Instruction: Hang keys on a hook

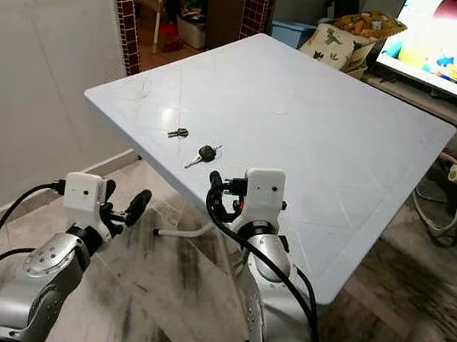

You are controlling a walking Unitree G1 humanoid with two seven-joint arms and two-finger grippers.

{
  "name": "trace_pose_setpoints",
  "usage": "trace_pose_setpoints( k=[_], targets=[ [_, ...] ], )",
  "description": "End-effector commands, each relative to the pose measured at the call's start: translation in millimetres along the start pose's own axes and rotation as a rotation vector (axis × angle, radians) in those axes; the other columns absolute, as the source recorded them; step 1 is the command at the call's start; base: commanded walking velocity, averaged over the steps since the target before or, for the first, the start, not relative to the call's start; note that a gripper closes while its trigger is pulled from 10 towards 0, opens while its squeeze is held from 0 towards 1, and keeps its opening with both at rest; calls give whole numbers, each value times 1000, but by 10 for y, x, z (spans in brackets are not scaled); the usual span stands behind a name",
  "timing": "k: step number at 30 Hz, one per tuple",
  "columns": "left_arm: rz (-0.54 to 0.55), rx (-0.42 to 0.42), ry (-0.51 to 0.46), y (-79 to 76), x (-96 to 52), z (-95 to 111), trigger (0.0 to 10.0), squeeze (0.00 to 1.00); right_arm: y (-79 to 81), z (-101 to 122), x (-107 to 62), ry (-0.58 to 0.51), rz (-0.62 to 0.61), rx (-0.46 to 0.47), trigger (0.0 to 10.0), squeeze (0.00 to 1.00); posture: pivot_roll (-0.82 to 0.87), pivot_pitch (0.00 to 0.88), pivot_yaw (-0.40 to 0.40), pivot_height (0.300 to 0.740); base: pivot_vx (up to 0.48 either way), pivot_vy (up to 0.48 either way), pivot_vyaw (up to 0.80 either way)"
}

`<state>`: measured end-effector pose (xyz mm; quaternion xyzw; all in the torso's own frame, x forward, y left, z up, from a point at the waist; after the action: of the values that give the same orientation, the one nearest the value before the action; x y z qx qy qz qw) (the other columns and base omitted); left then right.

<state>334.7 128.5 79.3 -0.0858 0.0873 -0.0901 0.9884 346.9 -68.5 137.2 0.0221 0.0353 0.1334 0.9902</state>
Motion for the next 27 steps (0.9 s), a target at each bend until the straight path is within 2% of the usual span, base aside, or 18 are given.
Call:
trace_pose_setpoints(
  k=[1, 27],
  targets=[
    [-2, 18, -6, 16, 18, 29, 10000, 0, 53, 3, 19, -2, 13, -4, 10000, 1000, -21, 12, 7, 740, 262, 0, 0],
    [-1, 28, -2, 9, 23, 22, 10000, 0, 115, -83, 8, 29, 40, -13, 10000, 1000, -22, 16, 5, 740, 337, 0, 0]
  ],
)
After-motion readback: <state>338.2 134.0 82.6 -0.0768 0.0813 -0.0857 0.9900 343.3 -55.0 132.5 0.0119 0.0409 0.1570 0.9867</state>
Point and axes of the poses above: a point about 5 cm out from each wrist's last joint towards the gripper, its own x axis pointing out of the wrist towards the gripper, its own z axis along the axis of the wrist's last joint, y = z × x, the point moved 6 cm from there along x, pointing out of the wrist towards the gripper, and after that the axes turned 1 degree about -x, right-handed, at the moved point
